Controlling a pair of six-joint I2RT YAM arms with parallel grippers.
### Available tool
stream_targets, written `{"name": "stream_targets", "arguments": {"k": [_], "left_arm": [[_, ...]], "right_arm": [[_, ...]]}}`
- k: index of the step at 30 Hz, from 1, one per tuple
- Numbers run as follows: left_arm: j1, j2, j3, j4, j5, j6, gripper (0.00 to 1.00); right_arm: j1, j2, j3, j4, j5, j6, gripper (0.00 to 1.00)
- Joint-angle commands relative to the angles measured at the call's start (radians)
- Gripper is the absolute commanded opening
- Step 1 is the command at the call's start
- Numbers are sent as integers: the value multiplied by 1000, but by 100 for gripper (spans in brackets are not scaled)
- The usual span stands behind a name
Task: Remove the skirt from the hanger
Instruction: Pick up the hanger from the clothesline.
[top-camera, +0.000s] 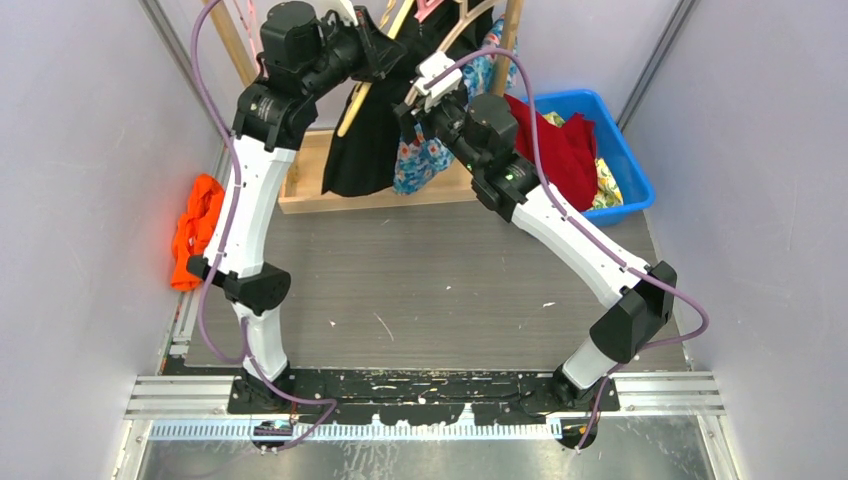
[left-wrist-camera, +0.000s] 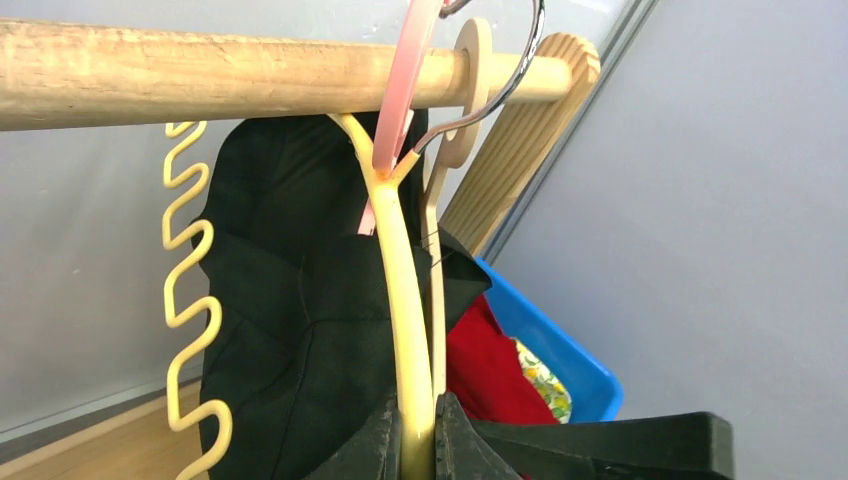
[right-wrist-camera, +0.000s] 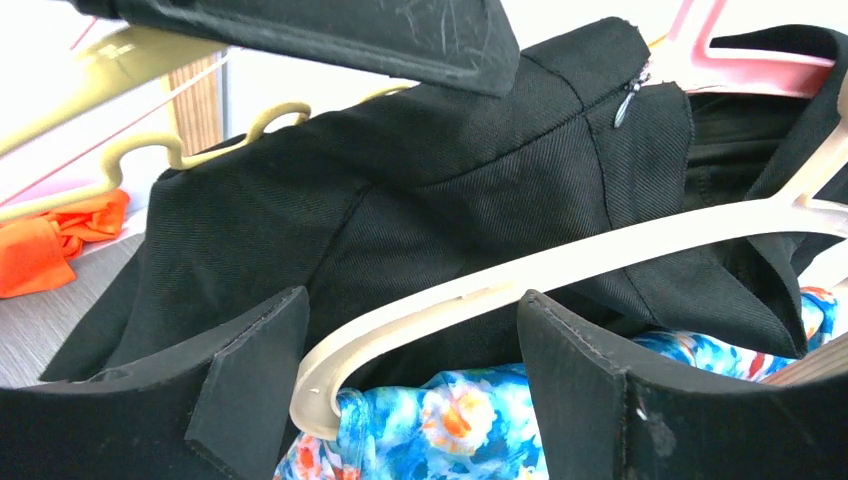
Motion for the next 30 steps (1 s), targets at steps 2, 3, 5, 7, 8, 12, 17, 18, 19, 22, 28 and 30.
{"name": "stream_targets", "arguments": {"k": [2,3,5,7,8,12,17,18,19,22,28,30], "left_arm": [[20,-112,25,237,49,-21,0],[23,-111,5,240,47,-21,0],[26,-109,-39,247,46,-20,0],[26,-104,-66,259,43,-18,0],[27,-98,-64,263,47,-16,0],[28,-77,-13,290,69,-31,0],[55,-62,-127,270,26,-55,0],[63,-54,-155,262,33,-62,0],[66,-49,-173,254,43,-66,0],[70,-19,-158,255,111,-85,0],[119,16,-135,166,70,-134,0],[129,9,-151,171,77,-125,0]], "right_arm": [[2,-55,-9,27,14,-20,81],[2,-57,-12,28,14,-21,81],[2,-61,-21,29,17,-26,81],[1,-67,-30,26,22,-35,81],[1,-69,-35,23,24,-41,81],[0,-73,-41,21,30,-55,81],[0,-71,-35,24,28,-56,81],[-1,-73,-36,24,29,-56,81],[-1,-75,-37,22,31,-58,81],[0,-80,-45,15,40,-68,81],[-2,-81,-40,12,46,-78,81],[-1,-78,-37,9,48,-83,81]]}}
